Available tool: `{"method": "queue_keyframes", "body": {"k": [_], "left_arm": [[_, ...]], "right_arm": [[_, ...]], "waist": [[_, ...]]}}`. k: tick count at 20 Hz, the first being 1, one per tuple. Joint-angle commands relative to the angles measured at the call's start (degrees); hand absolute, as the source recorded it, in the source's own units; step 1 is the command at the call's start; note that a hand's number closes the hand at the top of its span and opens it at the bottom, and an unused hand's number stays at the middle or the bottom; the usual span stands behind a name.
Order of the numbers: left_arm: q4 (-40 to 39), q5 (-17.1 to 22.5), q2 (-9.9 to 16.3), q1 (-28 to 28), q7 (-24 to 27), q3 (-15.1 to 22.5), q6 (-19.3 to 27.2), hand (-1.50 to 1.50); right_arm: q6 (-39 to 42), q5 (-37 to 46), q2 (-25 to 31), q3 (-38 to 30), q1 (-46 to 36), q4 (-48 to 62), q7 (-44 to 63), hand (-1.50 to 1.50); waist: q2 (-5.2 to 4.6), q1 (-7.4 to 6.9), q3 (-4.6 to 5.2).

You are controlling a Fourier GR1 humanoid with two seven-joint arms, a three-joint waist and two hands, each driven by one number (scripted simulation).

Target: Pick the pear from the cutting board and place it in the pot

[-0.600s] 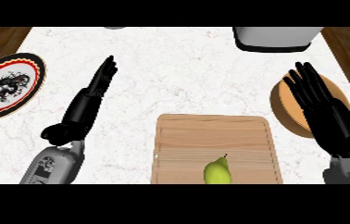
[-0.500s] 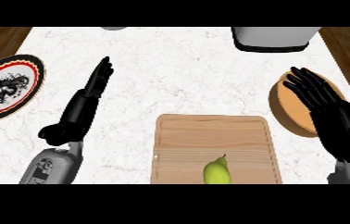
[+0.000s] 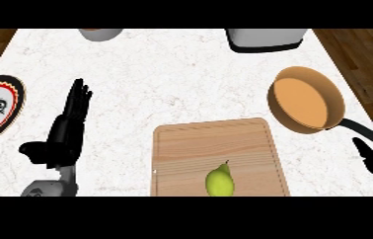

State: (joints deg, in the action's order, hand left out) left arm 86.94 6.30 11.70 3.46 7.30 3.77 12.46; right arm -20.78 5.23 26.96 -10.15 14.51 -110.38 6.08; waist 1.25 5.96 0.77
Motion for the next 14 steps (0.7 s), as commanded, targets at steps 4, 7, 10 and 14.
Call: {"method": "queue_keyframes", "body": {"k": [4,7,10,14], "left_arm": [[2.6,0.3,-2.4,-2.9,-1.1,1.2,1.6,0.00],[2.8,0.1,-2.9,-3.5,0.2,2.0,1.0,0.00],[3.9,0.2,-2.4,-3.6,0.4,2.1,0.4,0.00],[3.6,-0.3,-2.4,-2.9,0.2,2.9,-0.1,0.00]], "right_arm": [[-13.5,21.4,-10.0,11.2,14.4,-19.1,0.3,-1.50],[-13.4,31.6,-12.2,18.3,20.6,-25.1,5.2,-1.50],[-8.3,39.3,-12.5,22.8,26.4,-24.8,13.2,-1.50],[-0.6,44.0,-11.0,27.4,31.1,-24.2,22.0,-1.50]], "waist": [[-0.25,-2.35,-0.35],[-0.77,-3.42,-0.22],[-1.38,-5.14,-0.19],[-2.14,-6.25,-0.02]]}}
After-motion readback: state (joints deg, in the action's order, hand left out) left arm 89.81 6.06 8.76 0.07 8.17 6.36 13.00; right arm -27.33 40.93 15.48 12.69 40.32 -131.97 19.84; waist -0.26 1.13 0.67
